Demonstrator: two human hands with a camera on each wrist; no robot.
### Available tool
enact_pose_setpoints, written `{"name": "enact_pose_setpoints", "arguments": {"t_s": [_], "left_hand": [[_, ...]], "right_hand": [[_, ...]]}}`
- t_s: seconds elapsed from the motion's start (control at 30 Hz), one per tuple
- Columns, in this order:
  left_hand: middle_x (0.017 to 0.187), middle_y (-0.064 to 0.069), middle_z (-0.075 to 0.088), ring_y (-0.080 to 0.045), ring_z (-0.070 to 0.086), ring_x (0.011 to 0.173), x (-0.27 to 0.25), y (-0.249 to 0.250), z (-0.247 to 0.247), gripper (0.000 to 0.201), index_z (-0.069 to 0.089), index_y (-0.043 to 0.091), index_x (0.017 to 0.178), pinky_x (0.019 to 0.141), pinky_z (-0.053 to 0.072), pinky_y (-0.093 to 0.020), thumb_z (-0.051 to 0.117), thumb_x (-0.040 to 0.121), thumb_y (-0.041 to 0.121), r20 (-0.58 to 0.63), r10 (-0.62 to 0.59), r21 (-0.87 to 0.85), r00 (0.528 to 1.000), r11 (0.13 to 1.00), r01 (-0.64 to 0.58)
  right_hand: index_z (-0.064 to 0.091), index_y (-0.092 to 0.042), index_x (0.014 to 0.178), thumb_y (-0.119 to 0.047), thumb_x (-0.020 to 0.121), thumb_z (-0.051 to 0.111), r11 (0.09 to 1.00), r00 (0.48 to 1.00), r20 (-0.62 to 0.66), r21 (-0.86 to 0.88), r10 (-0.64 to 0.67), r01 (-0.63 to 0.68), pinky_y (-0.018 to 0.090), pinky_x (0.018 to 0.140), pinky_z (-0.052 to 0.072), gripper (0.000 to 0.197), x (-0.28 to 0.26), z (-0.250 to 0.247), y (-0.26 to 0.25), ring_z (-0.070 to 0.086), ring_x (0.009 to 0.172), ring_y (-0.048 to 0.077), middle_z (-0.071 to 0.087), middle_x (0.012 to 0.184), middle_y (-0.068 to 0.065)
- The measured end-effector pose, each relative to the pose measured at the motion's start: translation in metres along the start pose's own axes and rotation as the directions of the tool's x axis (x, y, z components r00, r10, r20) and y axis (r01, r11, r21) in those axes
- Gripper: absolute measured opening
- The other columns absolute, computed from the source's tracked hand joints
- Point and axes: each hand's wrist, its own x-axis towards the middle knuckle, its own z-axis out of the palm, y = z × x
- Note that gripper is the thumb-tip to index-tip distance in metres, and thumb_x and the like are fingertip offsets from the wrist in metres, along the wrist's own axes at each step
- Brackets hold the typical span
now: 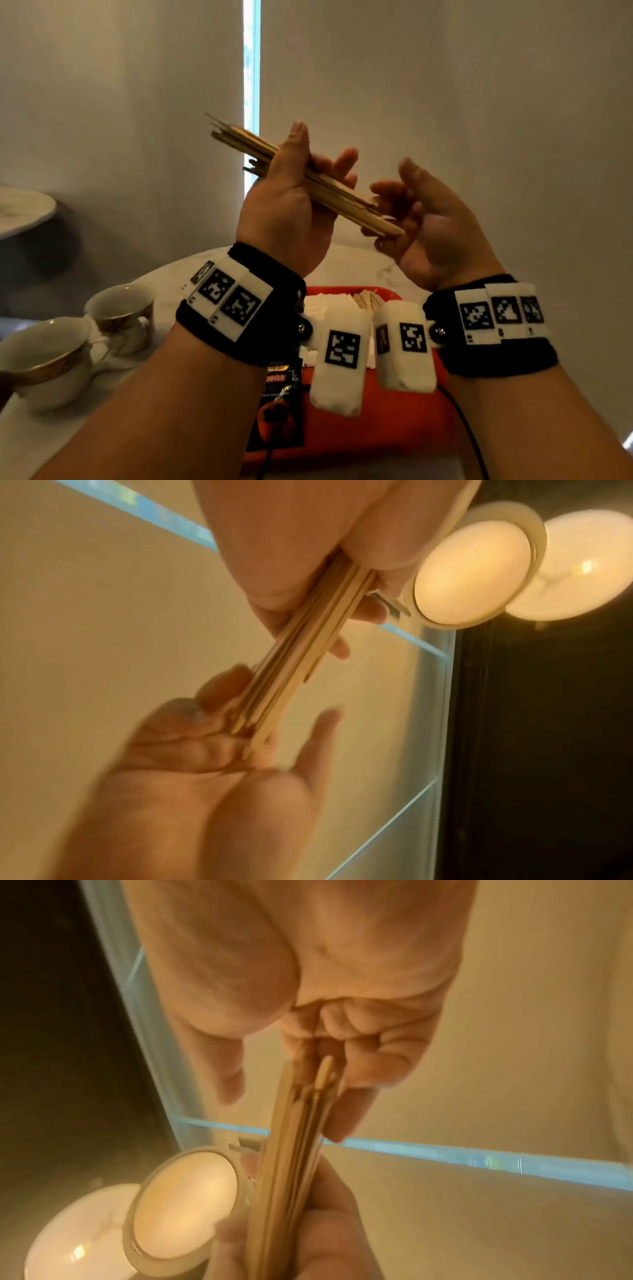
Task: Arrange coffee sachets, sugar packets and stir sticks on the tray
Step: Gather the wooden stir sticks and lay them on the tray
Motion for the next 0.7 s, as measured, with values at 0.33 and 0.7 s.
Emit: {"name": "enact_pose_setpoints", "arguments": {"t_s": [0.33, 0.7], "left_hand": [[0.066, 0.003, 0.064, -0.015, 0.07, 0.072, 0.014, 0.006, -0.018, 0.028, 0.058, 0.013, 0.084, 0.085, 0.06, -0.04, 0.057, 0.1, 0.035, -0.106, 0.149, -0.07, 0.983, 0.985, -0.157], [0.07, 0.003, 0.068, -0.017, 0.069, 0.077, -0.001, -0.031, -0.02, 0.017, 0.062, 0.02, 0.082, 0.09, 0.055, -0.046, 0.061, 0.098, 0.026, 0.066, 0.188, 0.179, 0.98, 0.964, -0.197]], "right_hand": [[0.036, -0.007, 0.151, -0.076, 0.092, 0.031, 0.864, 0.955, -0.199, 0.493, 0.221, -0.098, 0.056, 0.117, 0.029, 0.091, 0.015, -0.01, 0.021, 0.033, 0.144, 0.046, 0.034, 0.155, 0.028], [0.024, 0.007, 0.153, -0.083, 0.087, 0.026, 0.702, 0.93, 0.1, 0.629, 0.355, -0.335, 0.058, 0.123, 0.015, 0.111, 0.011, 0.011, 0.036, 0.025, 0.147, 0.049, 0.032, 0.153, 0.037]]}}
